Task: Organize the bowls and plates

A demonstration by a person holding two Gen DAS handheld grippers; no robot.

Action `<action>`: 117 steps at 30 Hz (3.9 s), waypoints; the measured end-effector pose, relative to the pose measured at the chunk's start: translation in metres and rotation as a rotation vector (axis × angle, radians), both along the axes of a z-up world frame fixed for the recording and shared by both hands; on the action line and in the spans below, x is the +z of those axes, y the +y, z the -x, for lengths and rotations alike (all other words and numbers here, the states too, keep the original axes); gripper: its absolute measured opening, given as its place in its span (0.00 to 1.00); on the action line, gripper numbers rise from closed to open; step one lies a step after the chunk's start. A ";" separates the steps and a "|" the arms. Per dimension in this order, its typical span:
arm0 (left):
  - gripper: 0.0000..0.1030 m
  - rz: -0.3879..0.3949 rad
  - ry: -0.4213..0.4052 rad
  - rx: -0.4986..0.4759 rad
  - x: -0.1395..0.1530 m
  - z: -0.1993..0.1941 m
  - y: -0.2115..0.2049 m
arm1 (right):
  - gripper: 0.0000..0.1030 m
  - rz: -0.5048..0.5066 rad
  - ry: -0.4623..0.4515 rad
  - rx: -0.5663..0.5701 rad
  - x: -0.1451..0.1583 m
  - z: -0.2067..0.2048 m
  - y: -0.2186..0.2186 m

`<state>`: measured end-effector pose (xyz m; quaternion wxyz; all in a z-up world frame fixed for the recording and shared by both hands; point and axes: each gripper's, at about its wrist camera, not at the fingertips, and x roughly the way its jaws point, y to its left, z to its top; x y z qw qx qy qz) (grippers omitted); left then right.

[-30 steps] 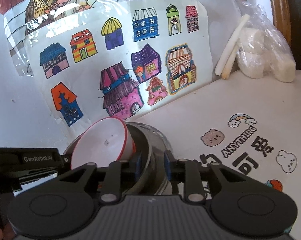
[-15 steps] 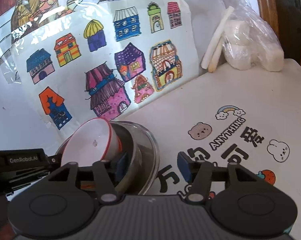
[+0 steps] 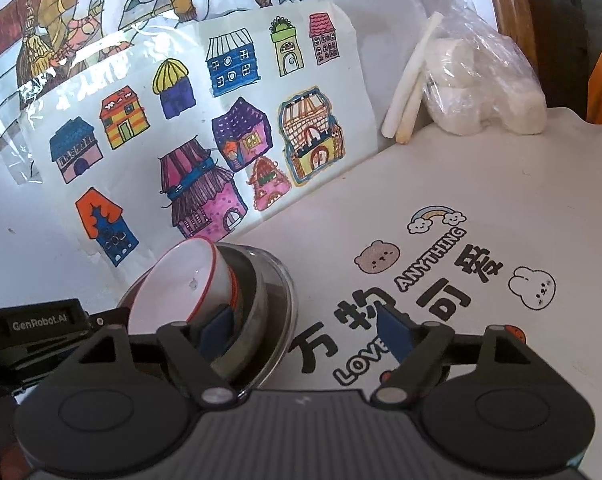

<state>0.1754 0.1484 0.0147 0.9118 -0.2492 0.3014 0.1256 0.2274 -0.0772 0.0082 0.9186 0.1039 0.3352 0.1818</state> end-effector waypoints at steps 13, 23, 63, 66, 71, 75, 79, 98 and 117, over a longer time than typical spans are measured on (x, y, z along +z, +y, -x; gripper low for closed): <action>0.95 -0.075 -0.071 0.028 0.016 0.024 -0.002 | 0.92 -0.065 -0.054 -0.012 0.011 0.022 -0.014; 0.99 -0.169 -0.105 -0.005 0.029 0.052 -0.021 | 1.00 -0.146 -0.219 -0.049 0.031 0.063 -0.052; 0.99 -0.321 -0.278 -0.213 0.002 0.160 -0.088 | 1.00 0.032 -0.379 -0.184 0.000 0.211 -0.098; 0.99 -0.337 -0.280 -0.218 -0.003 0.164 -0.090 | 1.00 0.048 -0.379 -0.192 -0.003 0.214 -0.098; 0.99 -0.343 -0.266 -0.228 -0.010 0.167 -0.090 | 1.00 0.055 -0.364 -0.196 -0.007 0.213 -0.099; 0.99 -0.326 -0.244 -0.229 -0.015 0.167 -0.090 | 1.00 0.044 -0.332 -0.191 -0.012 0.212 -0.100; 0.99 -0.327 -0.240 -0.234 -0.018 0.168 -0.090 | 1.00 0.050 -0.324 -0.188 -0.015 0.212 -0.099; 0.99 -0.337 -0.217 -0.238 -0.024 0.162 -0.089 | 1.00 0.063 -0.286 -0.199 -0.022 0.205 -0.101; 0.99 -0.334 -0.219 -0.236 -0.023 0.160 -0.087 | 1.00 0.066 -0.281 -0.194 -0.022 0.202 -0.101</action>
